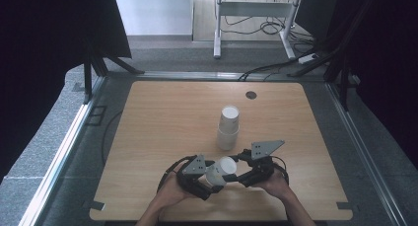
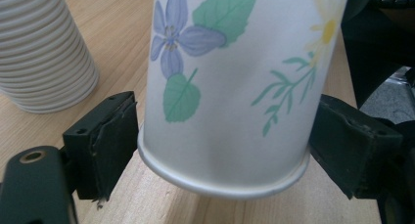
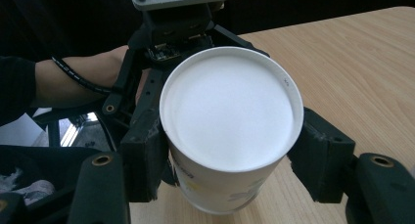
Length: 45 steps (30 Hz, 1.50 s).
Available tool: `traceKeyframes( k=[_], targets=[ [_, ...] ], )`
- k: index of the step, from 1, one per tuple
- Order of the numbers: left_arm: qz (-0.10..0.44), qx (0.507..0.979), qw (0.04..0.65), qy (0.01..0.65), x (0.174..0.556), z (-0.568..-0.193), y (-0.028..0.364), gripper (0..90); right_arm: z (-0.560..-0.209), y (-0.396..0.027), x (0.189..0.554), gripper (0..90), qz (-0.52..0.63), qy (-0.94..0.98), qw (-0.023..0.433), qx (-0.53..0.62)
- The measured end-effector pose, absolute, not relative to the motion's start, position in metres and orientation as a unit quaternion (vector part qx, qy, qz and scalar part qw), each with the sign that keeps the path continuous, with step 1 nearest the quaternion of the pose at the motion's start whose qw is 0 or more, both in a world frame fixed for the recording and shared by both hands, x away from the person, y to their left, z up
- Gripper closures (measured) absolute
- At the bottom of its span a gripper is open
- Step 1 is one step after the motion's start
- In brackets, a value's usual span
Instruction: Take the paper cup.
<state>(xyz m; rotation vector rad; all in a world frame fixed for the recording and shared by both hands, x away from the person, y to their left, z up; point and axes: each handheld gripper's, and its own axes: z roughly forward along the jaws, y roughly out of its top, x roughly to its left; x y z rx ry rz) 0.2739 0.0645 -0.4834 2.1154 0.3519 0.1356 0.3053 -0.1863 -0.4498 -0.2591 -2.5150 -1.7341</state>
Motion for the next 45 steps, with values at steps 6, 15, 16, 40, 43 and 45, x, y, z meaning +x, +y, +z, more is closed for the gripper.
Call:
traceKeyframes(
  k=[6, 15, 16, 40, 43, 45],
  targets=[
    [0.057, 0.867, 0.475, 0.14, 0.273, -0.484, 0.064, 21.7, -0.451, -0.186, 0.306, 35.8, -0.563, -0.821, 0.037, -0.088],
    [0.055, 0.871, 0.468, 0.137, 0.273, -0.484, 0.066, 32.9, -0.449, -0.186, 0.306, 36.0, -0.554, -0.828, 0.034, -0.083],
    [0.054, 0.872, 0.467, 0.136, 0.273, -0.483, 0.066, 33.2, -0.449, -0.185, 0.306, 35.9, -0.551, -0.829, 0.034, -0.083],
    [0.078, 0.904, 0.402, 0.12, 0.276, -0.468, 0.065, 33.6, -0.425, -0.197, 0.301, 16.4, -0.48, -0.871, -0.007, -0.108],
    [0.081, 0.913, 0.382, 0.115, 0.277, -0.462, 0.062, 33.6, -0.422, -0.197, 0.3, 14.7, -0.461, -0.881, -0.011, -0.11],
    [0.081, 0.919, 0.369, 0.11, 0.278, -0.46, 0.061, 33.5, -0.421, -0.196, 0.3, 14.5, -0.444, -0.889, -0.015, -0.11]
  ],
)
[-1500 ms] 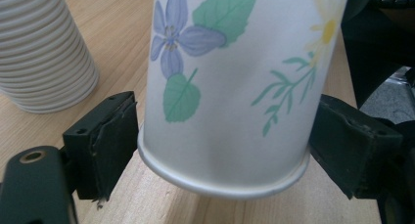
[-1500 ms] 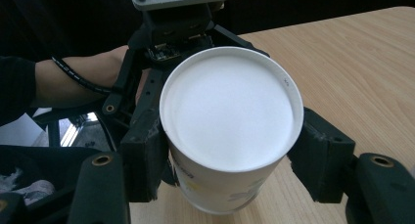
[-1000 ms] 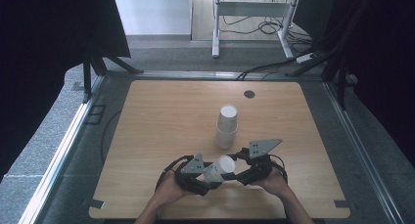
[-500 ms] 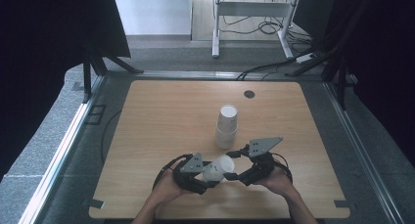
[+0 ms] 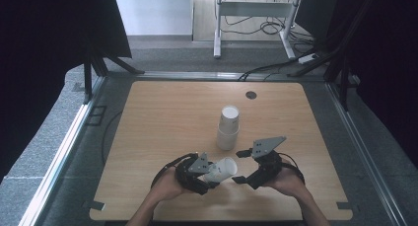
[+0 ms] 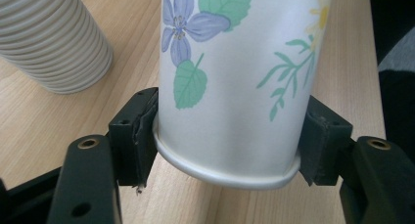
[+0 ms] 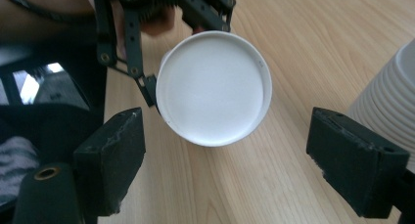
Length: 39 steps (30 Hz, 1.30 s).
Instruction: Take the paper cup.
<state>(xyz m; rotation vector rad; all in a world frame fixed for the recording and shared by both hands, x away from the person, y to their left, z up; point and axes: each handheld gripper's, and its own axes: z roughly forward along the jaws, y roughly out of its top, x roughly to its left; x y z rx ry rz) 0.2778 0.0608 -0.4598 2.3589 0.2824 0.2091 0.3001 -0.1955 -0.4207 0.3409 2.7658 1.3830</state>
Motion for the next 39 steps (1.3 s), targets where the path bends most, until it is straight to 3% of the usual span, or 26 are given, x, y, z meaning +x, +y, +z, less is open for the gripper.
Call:
traceKeyframes(
  k=[25, 35, 39],
  targets=[
    [0.095, 0.961, 0.253, 0.057, 0.282, -0.445, 0.037, 33.5, -0.421, -0.158, 0.304, 14.8, 0.326, 0.942, 0.022, 0.072],
    [0.095, 0.968, 0.227, 0.048, 0.282, -0.443, 0.027, 33.5, -0.431, -0.147, 0.306, 20.9, 0.285, 0.957, 0.02, 0.057],
    [0.099, 0.969, 0.222, 0.042, 0.282, -0.443, 0.025, 33.5, -0.432, -0.145, 0.305, 27.7, 0.282, 0.958, 0.014, 0.057]
  ],
)
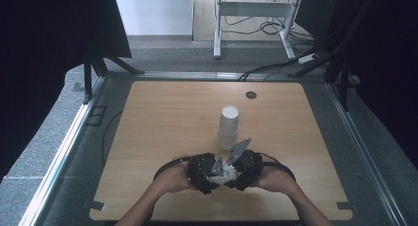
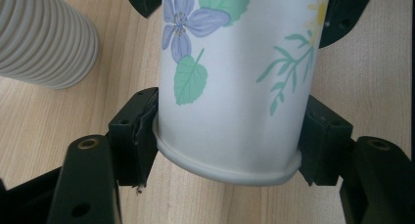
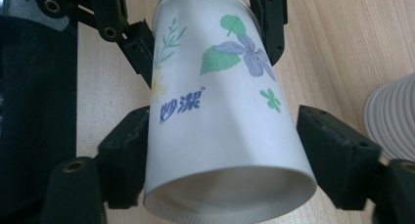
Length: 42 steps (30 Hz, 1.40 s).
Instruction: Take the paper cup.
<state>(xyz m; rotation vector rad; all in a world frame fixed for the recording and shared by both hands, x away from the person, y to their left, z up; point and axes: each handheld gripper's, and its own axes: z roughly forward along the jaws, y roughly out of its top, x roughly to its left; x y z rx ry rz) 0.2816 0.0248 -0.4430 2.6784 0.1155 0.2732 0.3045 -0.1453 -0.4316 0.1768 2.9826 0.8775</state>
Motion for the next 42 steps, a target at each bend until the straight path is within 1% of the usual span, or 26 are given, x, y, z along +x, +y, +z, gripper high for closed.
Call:
traceKeyframes(
  k=[3, 6, 10, 12, 14, 17, 21, 26, 31, 34, 36, 39, 42],
  targets=[
    [0.099, 0.969, 0.221, 0.042, 0.281, -0.443, 0.025, 33.4, -0.431, -0.146, 0.304, 34.6, 0.282, 0.958, 0.007, 0.053],
    [0.095, 0.969, 0.223, 0.041, 0.281, -0.444, 0.025, 32.6, -0.431, -0.147, 0.303, 35.4, 0.282, 0.958, 0.004, 0.054],
    [0.096, 0.968, 0.226, 0.038, 0.281, -0.443, 0.026, 28.9, -0.431, -0.149, 0.303, 35.6, 0.288, 0.956, -0.002, 0.058],
    [0.093, 0.966, 0.236, 0.051, 0.282, -0.442, 0.027, 25.9, -0.43, -0.15, 0.304, 35.6, 0.294, 0.954, -0.003, 0.057],
    [0.089, 0.964, 0.245, 0.058, 0.284, -0.44, 0.029, 20.1, -0.429, -0.151, 0.304, 35.6, 0.299, 0.952, -0.003, 0.061],
    [0.083, 0.959, 0.263, 0.07, 0.285, -0.438, 0.035, 14.0, -0.427, -0.155, 0.304, 35.6, 0.309, 0.949, -0.004, 0.064],
    [0.067, 0.948, 0.299, 0.083, 0.286, -0.435, 0.044, 10.9, -0.423, -0.161, 0.305, 35.6, 0.329, 0.942, -0.005, 0.07],
    [0.048, 0.93, 0.35, 0.099, 0.285, -0.432, 0.054, 9.4, -0.42, -0.168, 0.306, 35.6, 0.356, 0.932, -0.006, 0.069],
    [0.04, 0.906, 0.405, 0.114, 0.285, -0.431, 0.067, 9.4, -0.417, -0.175, 0.304, 35.5, 0.38, 0.923, -0.005, 0.07],
    [0.039, 0.899, 0.421, 0.117, 0.285, -0.431, 0.071, 9.6, -0.417, -0.178, 0.303, 35.5, 0.391, 0.918, -0.003, 0.07],
    [0.034, 0.885, 0.449, 0.121, 0.285, -0.431, 0.077, 9.6, -0.416, -0.181, 0.302, 35.5, 0.4, 0.914, -0.002, 0.069],
    [0.033, 0.88, 0.458, 0.122, 0.285, -0.431, 0.079, 9.7, -0.416, -0.183, 0.301, 35.6, 0.408, 0.91, 0.001, 0.069],
    [0.029, 0.867, 0.482, 0.119, 0.283, -0.433, 0.081, 10.4, -0.417, -0.186, 0.299, 35.6, 0.427, 0.902, 0.001, 0.066]
  ],
)
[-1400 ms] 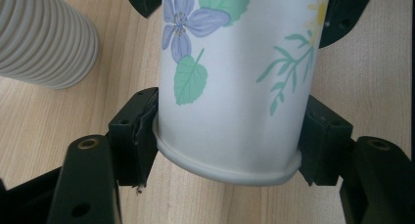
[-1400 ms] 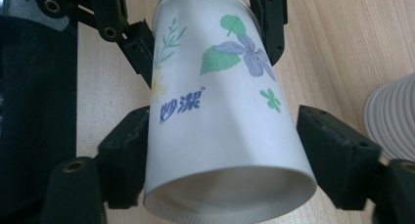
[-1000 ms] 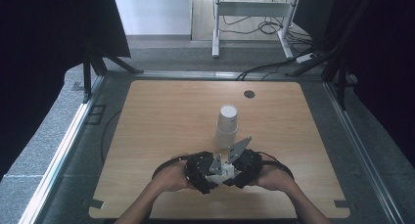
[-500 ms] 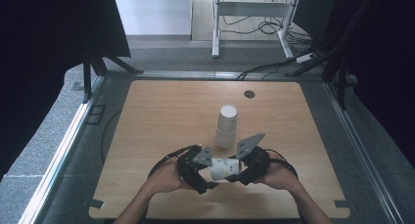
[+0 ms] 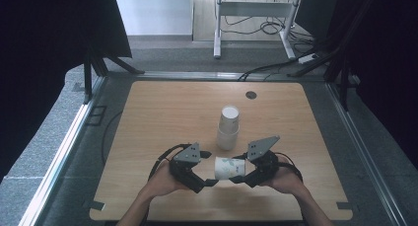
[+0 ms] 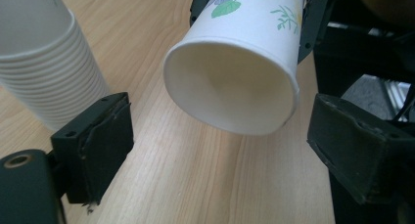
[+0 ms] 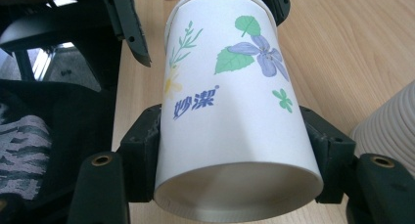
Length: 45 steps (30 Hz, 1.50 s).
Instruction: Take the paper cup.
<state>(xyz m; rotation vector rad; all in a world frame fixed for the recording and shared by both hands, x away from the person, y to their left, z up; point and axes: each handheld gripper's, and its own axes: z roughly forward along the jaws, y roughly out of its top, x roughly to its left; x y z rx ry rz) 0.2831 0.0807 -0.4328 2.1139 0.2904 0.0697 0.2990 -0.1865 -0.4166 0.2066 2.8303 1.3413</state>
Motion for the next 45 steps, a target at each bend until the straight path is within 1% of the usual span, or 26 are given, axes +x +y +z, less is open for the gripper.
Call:
traceKeyframes(
  k=[3, 7, 18, 21, 23, 26, 31, 35, 45],
  targets=[
    [0.025, 0.862, 0.493, 0.116, 0.282, -0.434, 0.081, 10.5, -0.418, -0.189, 0.297, 35.6, 0.44, 0.896, 0.003, 0.064],
    [0.019, 0.852, 0.511, 0.108, 0.281, -0.438, 0.08, 12.8, -0.42, -0.192, 0.296, 35.6, 0.456, 0.888, 0.006, 0.058],
    [-0.001, 0.836, 0.54, 0.097, 0.28, -0.448, 0.076, 15.0, -0.43, -0.196, 0.293, 35.6, 0.487, 0.872, -0.003, 0.049],
    [-0.003, 0.833, 0.545, 0.095, 0.28, -0.449, 0.076, 17.0, -0.432, -0.197, 0.293, 35.6, 0.491, 0.87, -0.007, 0.048],
    [-0.005, 0.831, 0.549, 0.093, 0.28, -0.449, 0.076, 19.9, -0.433, -0.197, 0.293, 35.6, 0.491, 0.87, -0.008, 0.048],
    [-0.007, 0.83, 0.549, 0.093, 0.28, -0.449, 0.076, 21.9, -0.435, -0.197, 0.293, 35.5, 0.494, 0.868, -0.011, 0.046],
    [-0.009, 0.832, 0.548, 0.09, 0.28, -0.45, 0.075, 22.9, -0.436, -0.195, 0.293, 35.5, 0.493, 0.869, -0.015, 0.042],
    [-0.006, 0.832, 0.547, 0.091, 0.28, -0.451, 0.076, 26.7, -0.436, -0.194, 0.294, 35.6, 0.491, 0.87, -0.016, 0.039],
    [0.001, 0.836, 0.542, 0.082, 0.279, -0.452, 0.077, 32.0, -0.437, -0.192, 0.295, 36.0, 0.482, 0.875, -0.023, 0.036]
  ],
)
